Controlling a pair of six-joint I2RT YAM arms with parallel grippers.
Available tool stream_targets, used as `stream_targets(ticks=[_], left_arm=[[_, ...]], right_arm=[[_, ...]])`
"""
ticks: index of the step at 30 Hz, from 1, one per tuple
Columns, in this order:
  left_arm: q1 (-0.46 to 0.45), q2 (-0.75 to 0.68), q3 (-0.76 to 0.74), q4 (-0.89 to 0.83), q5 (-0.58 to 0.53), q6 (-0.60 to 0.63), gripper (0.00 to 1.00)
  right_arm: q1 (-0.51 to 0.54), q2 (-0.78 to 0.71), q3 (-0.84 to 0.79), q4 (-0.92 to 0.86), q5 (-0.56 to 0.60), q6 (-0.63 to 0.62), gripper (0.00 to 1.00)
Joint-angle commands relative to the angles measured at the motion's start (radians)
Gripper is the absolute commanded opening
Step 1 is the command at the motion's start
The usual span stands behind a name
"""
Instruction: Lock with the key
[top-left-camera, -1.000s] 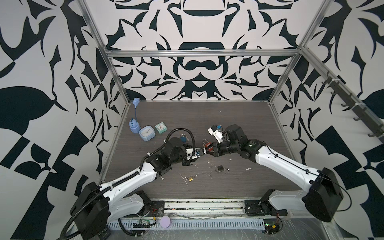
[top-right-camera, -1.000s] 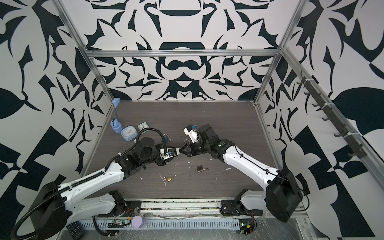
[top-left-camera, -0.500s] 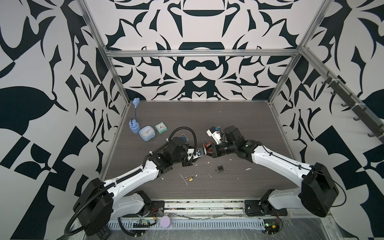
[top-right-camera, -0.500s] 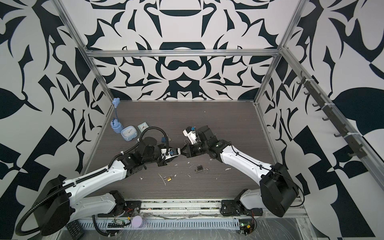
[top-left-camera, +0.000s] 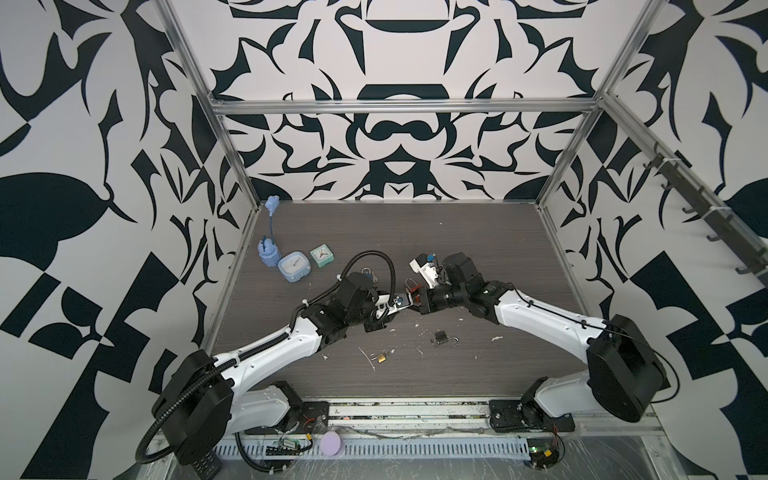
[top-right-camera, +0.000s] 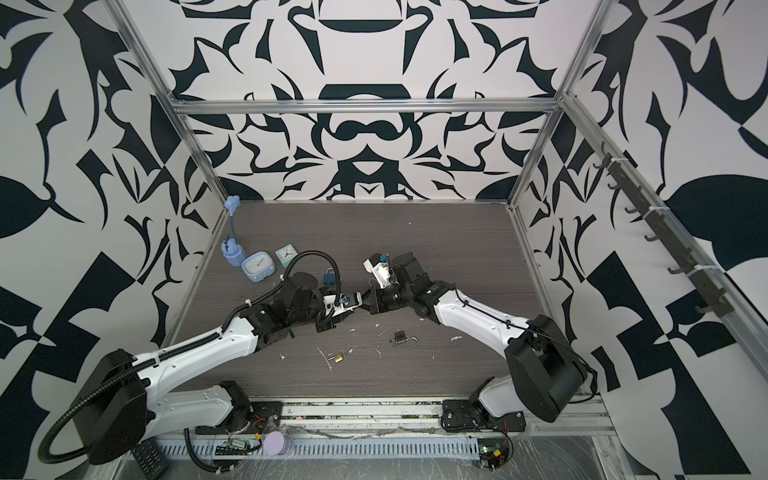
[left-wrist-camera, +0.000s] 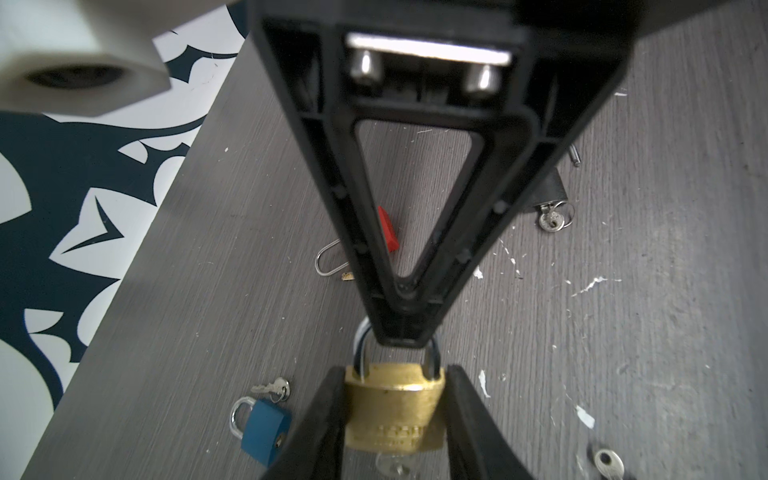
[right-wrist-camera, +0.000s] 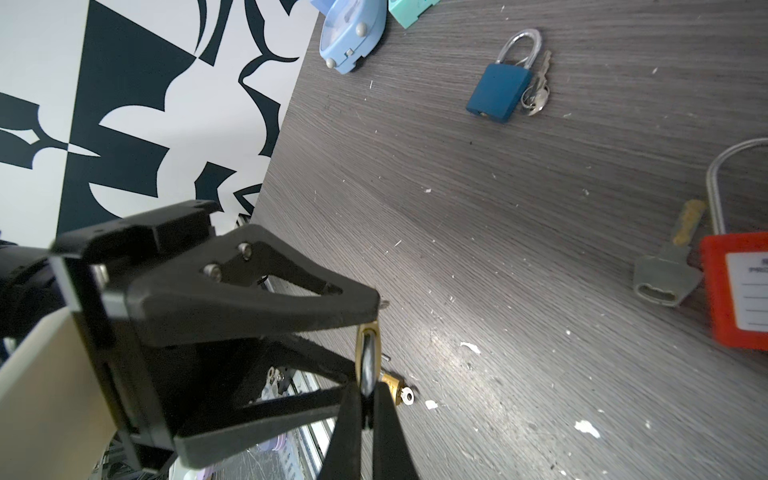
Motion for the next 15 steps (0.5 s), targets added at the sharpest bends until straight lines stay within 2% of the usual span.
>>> stream_targets(ticks=[1,9,15], left_arm=[[-0.035,-0.034,0.126,0.427,0.178,-0.026,0.00],[-0.035,-0.070,0.020,0.390,-0.001,-0.100,0.00],[-0.035,-0.129,-0.073,0.283,-0.131,-0.199,0.00]], right_arm=[[0.063,0.045,-0.025,-0.013,-0.063,-0.004,0.00],[0.025,-0.025,0.048,-0.135,-0.010,-0.081,0.00],[-0.042,-0.116,0.099,-0.211,0.025,-0.130,0.08]])
